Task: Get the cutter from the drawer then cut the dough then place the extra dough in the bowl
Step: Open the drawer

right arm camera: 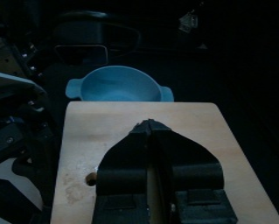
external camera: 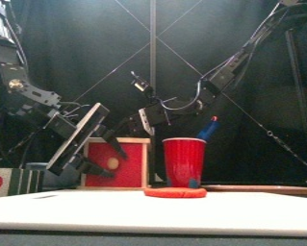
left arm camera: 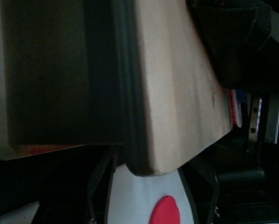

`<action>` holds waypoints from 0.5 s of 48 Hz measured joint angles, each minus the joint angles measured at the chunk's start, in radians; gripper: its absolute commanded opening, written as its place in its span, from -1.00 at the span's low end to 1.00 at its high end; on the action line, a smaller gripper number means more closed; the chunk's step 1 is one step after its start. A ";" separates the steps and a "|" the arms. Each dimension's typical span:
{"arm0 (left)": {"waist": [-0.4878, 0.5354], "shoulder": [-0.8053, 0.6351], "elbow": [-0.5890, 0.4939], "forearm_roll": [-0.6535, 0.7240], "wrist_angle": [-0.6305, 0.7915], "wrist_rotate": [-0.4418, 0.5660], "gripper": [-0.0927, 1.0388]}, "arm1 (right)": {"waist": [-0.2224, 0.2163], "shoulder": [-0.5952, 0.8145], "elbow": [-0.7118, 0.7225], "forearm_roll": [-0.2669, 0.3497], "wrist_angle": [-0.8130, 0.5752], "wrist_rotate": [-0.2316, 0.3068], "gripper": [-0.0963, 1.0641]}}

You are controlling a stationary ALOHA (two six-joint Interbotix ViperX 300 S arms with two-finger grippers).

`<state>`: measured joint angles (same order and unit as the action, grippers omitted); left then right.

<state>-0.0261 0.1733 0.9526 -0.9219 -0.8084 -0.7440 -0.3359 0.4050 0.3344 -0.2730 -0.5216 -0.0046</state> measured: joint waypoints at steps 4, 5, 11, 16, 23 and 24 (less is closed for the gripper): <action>0.002 0.000 0.000 0.000 0.008 0.002 0.19 | 0.000 0.000 -0.002 0.002 0.002 0.002 -0.95; 0.002 0.000 0.000 -0.002 0.009 0.002 0.17 | 0.000 0.000 0.000 0.002 0.000 0.003 -0.95; -0.005 -0.006 0.003 -0.002 0.026 0.003 0.15 | 0.000 0.000 0.000 0.002 0.002 0.003 -0.95; -0.023 -0.025 0.011 0.002 0.064 0.003 0.14 | 0.000 0.000 0.000 0.002 0.003 0.003 -0.95; -0.051 -0.049 0.017 0.002 0.120 0.003 0.14 | -0.002 0.000 -0.002 0.006 0.008 0.003 -0.95; -0.055 -0.051 0.017 0.000 0.126 0.003 0.14 | -0.002 0.000 -0.002 0.008 0.009 0.003 -0.95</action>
<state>-0.0813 0.1227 0.9695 -0.9219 -0.6826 -0.7409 -0.3375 0.4050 0.3329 -0.2654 -0.5123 -0.0015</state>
